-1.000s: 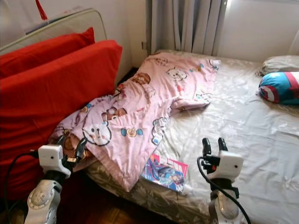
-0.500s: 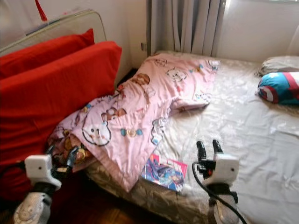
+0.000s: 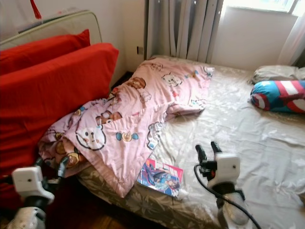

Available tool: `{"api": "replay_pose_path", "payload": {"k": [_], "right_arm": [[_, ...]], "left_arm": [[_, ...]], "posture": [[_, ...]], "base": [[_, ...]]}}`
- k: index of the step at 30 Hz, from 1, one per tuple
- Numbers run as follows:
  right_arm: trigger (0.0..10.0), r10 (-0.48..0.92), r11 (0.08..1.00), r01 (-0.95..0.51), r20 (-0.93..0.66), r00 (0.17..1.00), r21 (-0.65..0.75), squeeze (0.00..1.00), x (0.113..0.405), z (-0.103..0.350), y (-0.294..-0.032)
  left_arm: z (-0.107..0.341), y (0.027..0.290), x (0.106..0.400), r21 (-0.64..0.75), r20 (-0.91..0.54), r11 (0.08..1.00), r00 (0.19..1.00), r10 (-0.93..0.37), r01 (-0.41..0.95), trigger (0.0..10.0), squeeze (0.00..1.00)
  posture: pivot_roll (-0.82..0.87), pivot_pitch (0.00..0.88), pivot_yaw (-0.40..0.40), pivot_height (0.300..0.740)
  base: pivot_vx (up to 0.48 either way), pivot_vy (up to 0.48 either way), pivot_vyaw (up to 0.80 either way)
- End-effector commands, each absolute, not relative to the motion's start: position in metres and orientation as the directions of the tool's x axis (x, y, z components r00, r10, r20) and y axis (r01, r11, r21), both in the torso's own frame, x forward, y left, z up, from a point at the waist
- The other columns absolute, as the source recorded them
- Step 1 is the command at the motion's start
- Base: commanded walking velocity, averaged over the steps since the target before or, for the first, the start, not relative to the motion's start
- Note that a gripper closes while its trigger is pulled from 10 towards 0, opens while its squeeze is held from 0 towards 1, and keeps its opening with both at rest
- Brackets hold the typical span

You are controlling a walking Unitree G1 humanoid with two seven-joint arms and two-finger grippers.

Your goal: Clean up the room

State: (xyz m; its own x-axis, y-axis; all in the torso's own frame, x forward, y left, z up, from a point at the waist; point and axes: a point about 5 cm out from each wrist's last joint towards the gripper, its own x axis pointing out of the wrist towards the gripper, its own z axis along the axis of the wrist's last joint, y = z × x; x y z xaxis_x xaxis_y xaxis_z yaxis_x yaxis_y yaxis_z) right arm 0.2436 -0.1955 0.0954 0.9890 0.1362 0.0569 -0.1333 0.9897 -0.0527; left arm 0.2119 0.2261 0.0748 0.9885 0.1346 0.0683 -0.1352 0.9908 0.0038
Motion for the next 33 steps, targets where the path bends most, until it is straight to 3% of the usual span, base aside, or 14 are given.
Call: {"api": "replay_pose_path", "payload": {"k": [1,9,17,27,33], "right_arm": [[10.0,0.128,0.991,-0.126,0.059,0.990,-0.042,0.00,0.244,0.098,-0.196],[10.0,0.099,0.994,-0.102,0.081,0.992,0.034,0.00,0.249,0.103,-0.178],[10.0,0.069,0.996,-0.073,0.080,0.994,0.046,0.00,0.243,0.102,-0.175],[10.0,0.086,0.996,-0.087,0.036,0.996,0.025,0.00,0.240,0.099,-0.169],[10.0,0.088,0.996,-0.089,0.023,0.996,0.016,0.00,0.241,0.098,-0.168]], "left_arm": [[0.080,0.226,0.213,0.015,0.077,0.990,0.987,0.139,-0.140,10.0,0.00],[0.107,0.225,0.229,0.010,0.145,0.991,0.981,0.131,-0.134,10.0,0.00],[0.110,0.230,0.225,0.039,0.120,0.993,0.987,0.102,-0.108,10.0,0.00],[0.114,0.228,0.225,0.045,0.112,0.996,0.991,0.075,-0.081,10.0,0.00],[0.111,0.220,0.228,0.032,0.102,0.998,0.993,0.052,-0.056,10.0,0.00]], "posture": [[-0.17,0.002,-0.054,0.740],[-0.14,0.065,-0.034,0.740],[-0.13,0.118,0.011,0.740],[-0.13,0.106,0.013,0.740],[-0.12,0.100,0.003,0.700]], "base": [[0.000,0.000,0.00],[0.000,0.000,0.00],[0.000,0.000,0.00],[0.000,0.000,0.00],[0.000,0.000,0.00]]}}
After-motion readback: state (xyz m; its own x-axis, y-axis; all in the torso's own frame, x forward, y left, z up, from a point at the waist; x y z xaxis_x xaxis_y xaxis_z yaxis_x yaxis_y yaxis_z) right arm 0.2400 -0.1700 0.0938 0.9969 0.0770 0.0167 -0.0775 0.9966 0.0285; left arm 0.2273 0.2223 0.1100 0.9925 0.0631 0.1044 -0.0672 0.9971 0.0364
